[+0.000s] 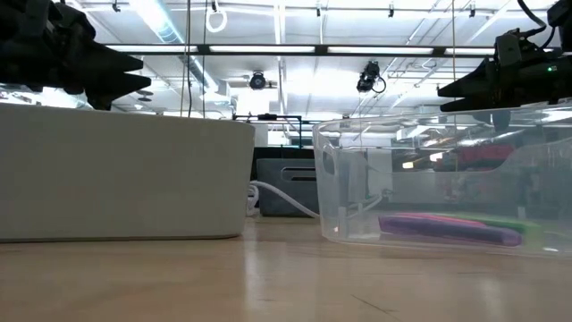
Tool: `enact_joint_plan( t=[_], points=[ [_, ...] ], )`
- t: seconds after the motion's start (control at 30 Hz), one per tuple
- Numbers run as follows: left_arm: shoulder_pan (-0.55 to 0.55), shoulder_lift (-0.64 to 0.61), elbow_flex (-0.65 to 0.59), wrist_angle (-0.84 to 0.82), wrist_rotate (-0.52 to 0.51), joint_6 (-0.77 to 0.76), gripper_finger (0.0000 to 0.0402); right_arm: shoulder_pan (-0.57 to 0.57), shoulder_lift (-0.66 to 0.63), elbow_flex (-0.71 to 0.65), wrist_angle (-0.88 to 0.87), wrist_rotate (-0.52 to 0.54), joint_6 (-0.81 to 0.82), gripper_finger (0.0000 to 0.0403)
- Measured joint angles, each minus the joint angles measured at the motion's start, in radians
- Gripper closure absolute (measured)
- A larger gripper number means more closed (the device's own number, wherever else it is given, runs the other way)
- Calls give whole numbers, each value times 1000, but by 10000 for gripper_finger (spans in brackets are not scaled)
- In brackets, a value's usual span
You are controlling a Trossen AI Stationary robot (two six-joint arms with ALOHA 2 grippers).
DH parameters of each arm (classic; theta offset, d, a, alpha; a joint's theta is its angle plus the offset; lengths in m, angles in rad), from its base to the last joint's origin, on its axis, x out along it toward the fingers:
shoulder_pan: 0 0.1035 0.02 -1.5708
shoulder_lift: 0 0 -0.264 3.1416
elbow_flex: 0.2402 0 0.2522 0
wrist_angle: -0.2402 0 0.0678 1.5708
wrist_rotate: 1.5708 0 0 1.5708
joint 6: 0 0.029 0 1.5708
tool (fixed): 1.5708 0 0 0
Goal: Pick & Place Markers
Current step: Return to Home Position
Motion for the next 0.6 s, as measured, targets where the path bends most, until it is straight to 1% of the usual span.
enact_joint_plan(
  t=[0.1,0.17,0.2,0.3,0.6],
  points=[
    [-1,0,0,-6,71,1,195,0,0,0,0,0,0,172],
    [-2,0,-7,2,100,6,195,0,0,0,0,0,0,172],
    [-2,0,-19,31,104,23,195,0,0,0,0,0,0,172],
    [-1,0,-19,38,106,57,195,0,0,0,0,0,0,172],
    [-2,0,-20,38,105,39,195,0,0,0,0,0,0,172]
  ],
)
